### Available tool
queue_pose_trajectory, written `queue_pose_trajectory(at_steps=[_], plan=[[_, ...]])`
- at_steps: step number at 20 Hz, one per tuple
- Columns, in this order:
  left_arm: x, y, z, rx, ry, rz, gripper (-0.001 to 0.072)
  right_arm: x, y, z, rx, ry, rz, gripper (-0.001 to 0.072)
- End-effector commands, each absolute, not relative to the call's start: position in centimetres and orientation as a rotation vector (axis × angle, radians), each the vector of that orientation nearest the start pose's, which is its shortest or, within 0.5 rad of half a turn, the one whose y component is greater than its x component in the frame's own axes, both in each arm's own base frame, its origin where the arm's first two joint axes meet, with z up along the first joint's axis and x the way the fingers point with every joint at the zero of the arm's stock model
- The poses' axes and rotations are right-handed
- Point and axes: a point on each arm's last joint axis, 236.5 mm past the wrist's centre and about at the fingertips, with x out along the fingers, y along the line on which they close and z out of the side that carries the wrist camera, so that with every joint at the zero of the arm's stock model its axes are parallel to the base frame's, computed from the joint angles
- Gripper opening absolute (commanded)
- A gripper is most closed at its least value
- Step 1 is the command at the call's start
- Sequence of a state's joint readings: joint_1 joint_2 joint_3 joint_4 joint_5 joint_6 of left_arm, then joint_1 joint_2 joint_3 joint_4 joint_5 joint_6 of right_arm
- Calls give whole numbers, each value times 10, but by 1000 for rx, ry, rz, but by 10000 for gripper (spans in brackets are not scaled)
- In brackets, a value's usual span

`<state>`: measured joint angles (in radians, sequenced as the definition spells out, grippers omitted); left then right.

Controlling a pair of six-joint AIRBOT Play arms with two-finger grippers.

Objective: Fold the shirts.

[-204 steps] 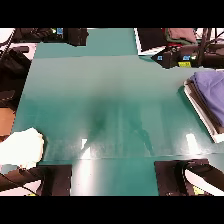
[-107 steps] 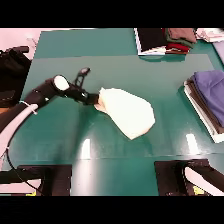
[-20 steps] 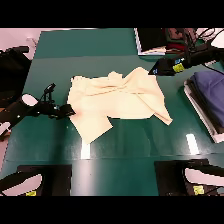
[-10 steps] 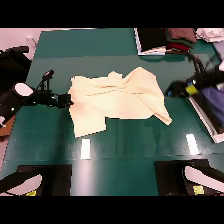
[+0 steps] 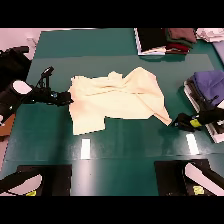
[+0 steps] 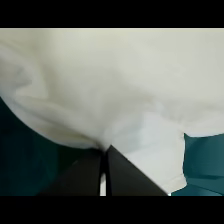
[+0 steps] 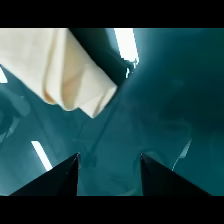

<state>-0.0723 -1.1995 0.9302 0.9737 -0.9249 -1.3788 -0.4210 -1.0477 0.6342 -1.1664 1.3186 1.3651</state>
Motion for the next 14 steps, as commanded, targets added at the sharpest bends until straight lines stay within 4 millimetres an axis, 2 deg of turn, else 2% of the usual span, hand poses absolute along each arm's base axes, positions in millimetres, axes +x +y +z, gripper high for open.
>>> queue_pose_trajectory(at_steps=[1,5,8,9,11,13,14], plan=[[371,-135,6,-397,1138,-377,25,218,9,-83,590,1533,49,423],[369,-136,6,-399,1146,-382,25,247,15,-83,556,1425,45,408],[368,-136,5,-399,1150,-383,25,259,16,-83,524,1383,46,404],[368,-136,5,-399,1151,-384,25,261,18,-83,514,1377,51,360],[368,-136,5,-399,1151,-384,25,261,24,-87,509,1393,61,360],[367,-136,5,-399,1154,-385,25,253,34,-101,507,1463,84,356],[366,-136,5,-398,1159,-388,25,250,41,-107,496,1495,100,268]])
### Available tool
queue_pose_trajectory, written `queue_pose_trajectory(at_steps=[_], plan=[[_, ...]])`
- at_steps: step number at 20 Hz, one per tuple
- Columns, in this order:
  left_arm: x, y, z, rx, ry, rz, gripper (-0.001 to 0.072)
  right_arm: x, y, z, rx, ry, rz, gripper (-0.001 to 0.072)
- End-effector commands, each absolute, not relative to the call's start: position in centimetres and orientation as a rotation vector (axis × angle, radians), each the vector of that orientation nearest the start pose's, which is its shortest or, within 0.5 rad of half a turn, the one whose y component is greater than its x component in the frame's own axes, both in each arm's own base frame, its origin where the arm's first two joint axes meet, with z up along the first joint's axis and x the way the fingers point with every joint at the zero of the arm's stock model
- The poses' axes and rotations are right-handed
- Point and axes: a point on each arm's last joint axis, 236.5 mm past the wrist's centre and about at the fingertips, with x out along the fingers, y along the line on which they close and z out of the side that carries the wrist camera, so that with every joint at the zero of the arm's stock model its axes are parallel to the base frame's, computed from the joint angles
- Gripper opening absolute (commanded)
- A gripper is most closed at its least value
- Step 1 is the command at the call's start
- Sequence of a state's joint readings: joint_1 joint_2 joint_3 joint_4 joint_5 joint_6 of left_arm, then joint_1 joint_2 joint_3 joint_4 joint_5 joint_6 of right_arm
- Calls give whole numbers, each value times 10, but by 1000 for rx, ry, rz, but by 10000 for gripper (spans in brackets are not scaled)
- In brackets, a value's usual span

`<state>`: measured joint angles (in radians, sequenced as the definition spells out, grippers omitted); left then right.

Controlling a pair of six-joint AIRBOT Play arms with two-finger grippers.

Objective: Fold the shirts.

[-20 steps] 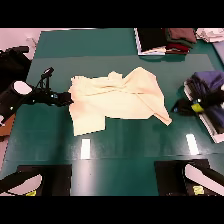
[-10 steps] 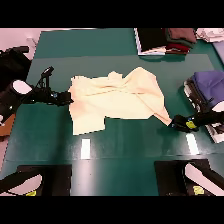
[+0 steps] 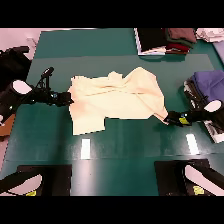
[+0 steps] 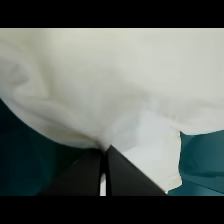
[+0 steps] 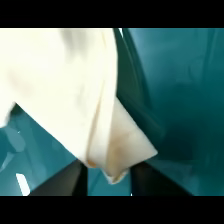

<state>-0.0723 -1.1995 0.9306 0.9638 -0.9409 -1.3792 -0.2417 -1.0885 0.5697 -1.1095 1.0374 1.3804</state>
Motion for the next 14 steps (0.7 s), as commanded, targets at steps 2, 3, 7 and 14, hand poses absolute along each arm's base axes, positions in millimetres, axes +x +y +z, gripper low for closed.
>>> queue_pose_trajectory(at_steps=[2,3,7,14], plan=[[364,-137,4,-397,1168,-392,25,250,50,-113,464,1509,126,52],[364,-137,5,-395,1166,-393,25,253,53,-110,449,1488,133,18],[377,-142,44,-366,1117,-440,24,281,49,-54,371,1304,163,16],[363,-121,342,-145,398,-462,24,329,43,254,156,568,227,16]])
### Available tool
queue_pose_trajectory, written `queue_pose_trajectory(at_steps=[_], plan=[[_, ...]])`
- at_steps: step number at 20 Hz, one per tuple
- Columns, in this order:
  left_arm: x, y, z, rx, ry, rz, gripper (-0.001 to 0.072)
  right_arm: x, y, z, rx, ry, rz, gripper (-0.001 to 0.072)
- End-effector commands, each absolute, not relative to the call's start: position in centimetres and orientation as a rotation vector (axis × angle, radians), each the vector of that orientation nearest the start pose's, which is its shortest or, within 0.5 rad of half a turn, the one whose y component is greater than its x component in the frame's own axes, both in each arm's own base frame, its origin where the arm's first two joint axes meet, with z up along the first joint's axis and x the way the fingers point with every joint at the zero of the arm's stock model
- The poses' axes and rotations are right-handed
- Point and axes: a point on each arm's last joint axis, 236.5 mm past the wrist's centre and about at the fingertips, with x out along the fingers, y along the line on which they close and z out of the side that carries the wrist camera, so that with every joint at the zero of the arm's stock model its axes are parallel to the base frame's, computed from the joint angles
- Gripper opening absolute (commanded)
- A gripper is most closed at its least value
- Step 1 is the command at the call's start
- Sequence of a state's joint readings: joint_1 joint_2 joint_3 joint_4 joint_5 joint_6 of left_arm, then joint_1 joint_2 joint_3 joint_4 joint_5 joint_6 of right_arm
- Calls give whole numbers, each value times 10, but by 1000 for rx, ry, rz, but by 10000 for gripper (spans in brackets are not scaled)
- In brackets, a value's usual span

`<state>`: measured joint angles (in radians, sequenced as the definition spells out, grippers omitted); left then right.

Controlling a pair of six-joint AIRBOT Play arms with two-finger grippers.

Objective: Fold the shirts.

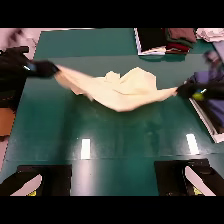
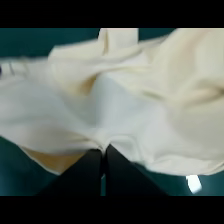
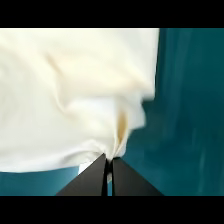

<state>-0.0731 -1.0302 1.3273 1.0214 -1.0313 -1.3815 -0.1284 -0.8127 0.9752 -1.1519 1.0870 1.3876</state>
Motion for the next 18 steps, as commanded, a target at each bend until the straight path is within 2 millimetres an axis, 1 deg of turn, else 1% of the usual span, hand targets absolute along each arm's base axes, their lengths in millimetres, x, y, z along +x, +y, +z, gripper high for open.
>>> queue_pose_trajectory(at_steps=[1,2,3,4,5,6,7,8,9,10,11,12,14,15,16,17,18], plan=[[341,-115,391,-108,278,-451,24,321,41,300,133,462,222,16],[312,-109,440,-81,148,-440,24,311,37,344,109,362,208,16],[282,-102,483,-69,31,-424,24,299,32,380,89,278,187,16],[249,-96,522,-60,-87,-409,24,286,26,413,69,202,156,16],[218,-89,554,-46,-194,-394,23,272,20,438,49,148,124,16],[192,-82,578,-49,-275,-373,23,262,14,456,32,115,91,16],[170,-74,595,-51,-340,-349,23,253,8,469,17,97,59,16],[155,-65,608,-45,-385,-314,22,246,3,477,2,96,28,16],[146,-56,615,-43,-407,-278,22,242,-3,481,-9,109,-1,16],[147,-50,615,-50,-406,-249,22,240,-7,482,-16,129,-19,16],[157,-46,606,-54,-362,-228,22,241,-10,482,-21,148,-28,16],[175,-45,591,-48,-291,-215,22,245,-12,479,-20,172,-25,15],[226,-50,541,-38,-85,-216,23,264,-13,469,17,231,12,15],[255,-53,509,-36,36,-219,23,276,-18,456,35,280,20,15],[288,-56,469,-36,170,-220,24,289,-24,440,62,335,23,15],[319,-60,428,-40,297,-223,24,306,-32,415,92,411,28,15],[347,-64,389,-48,405,-228,25,323,-40,386,129,493,33,15]])
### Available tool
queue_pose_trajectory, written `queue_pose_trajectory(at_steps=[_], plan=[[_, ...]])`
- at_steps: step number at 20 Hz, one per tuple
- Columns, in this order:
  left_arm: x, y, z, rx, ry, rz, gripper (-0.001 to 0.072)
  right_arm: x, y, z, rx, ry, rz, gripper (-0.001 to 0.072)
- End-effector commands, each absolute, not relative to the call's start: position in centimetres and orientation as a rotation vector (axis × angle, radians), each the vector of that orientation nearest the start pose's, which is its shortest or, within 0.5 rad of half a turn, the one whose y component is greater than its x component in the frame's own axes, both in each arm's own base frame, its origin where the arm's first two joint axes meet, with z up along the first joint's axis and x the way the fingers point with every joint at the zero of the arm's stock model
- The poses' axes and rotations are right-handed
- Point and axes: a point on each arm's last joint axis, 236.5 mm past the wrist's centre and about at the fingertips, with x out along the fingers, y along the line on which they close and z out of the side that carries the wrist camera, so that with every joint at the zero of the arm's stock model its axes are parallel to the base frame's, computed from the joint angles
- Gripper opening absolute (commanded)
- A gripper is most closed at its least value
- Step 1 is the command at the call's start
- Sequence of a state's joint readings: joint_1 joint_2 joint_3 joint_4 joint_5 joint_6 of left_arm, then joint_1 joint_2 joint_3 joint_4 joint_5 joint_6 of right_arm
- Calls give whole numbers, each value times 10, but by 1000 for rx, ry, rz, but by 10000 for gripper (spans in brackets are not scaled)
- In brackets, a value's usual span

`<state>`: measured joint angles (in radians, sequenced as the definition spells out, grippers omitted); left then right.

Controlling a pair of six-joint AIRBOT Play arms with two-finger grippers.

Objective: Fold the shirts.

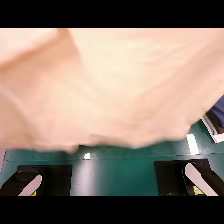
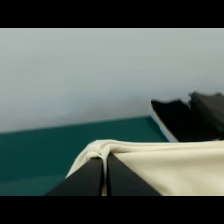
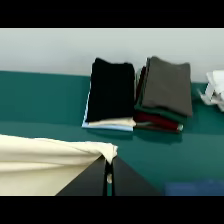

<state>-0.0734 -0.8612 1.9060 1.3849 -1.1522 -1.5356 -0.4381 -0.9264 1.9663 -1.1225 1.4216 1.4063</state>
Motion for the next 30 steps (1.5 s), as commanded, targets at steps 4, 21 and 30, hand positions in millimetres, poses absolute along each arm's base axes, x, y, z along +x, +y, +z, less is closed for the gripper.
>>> queue_pose_trajectory(at_steps=[4,21,30], plan=[[429,-80,222,-111,772,-242,24,376,-61,246,284,851,61,15],[451,-80,7,-51,1289,-275,25,447,-34,38,129,1317,85,15],[410,-77,-53,-95,1435,-241,240,391,-23,-28,178,1413,74,212]])
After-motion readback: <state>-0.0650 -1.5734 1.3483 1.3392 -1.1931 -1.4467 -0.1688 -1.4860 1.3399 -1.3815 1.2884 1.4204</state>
